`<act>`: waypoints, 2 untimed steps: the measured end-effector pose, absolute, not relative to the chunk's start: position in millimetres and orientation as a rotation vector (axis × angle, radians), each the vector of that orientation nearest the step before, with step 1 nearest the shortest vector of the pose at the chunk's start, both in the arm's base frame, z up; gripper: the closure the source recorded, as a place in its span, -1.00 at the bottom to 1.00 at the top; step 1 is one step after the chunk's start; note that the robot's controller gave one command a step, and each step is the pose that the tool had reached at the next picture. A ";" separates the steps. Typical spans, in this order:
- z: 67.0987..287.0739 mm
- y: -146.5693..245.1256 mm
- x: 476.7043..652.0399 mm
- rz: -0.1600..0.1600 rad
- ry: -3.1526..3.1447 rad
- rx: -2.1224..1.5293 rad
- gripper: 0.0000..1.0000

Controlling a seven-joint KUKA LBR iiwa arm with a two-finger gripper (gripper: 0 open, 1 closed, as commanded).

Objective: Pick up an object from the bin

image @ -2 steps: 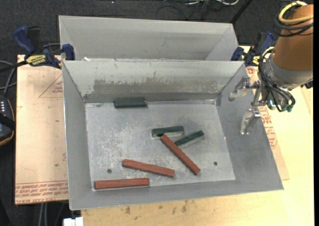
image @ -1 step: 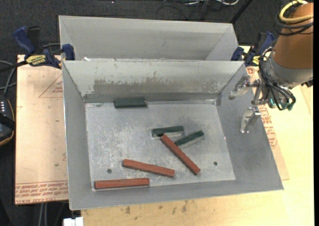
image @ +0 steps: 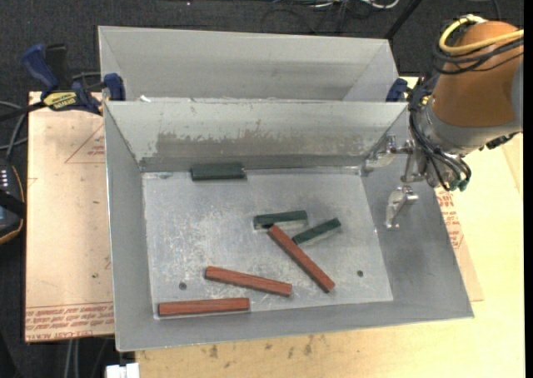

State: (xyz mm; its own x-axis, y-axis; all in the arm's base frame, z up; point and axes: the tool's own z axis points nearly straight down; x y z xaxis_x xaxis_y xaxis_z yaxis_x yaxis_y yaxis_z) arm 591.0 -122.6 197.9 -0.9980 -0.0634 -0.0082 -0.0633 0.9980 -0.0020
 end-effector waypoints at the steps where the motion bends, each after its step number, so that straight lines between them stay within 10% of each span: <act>1: 129.7 -106.6 588.8 0.000 3.125 -0.259 -1.00; 2: 77.9 -76.3 602.0 -0.002 3.117 0.136 1.00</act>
Offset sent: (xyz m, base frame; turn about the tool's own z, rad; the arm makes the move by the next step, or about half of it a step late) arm 0.0041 0.0469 -0.1279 0.1509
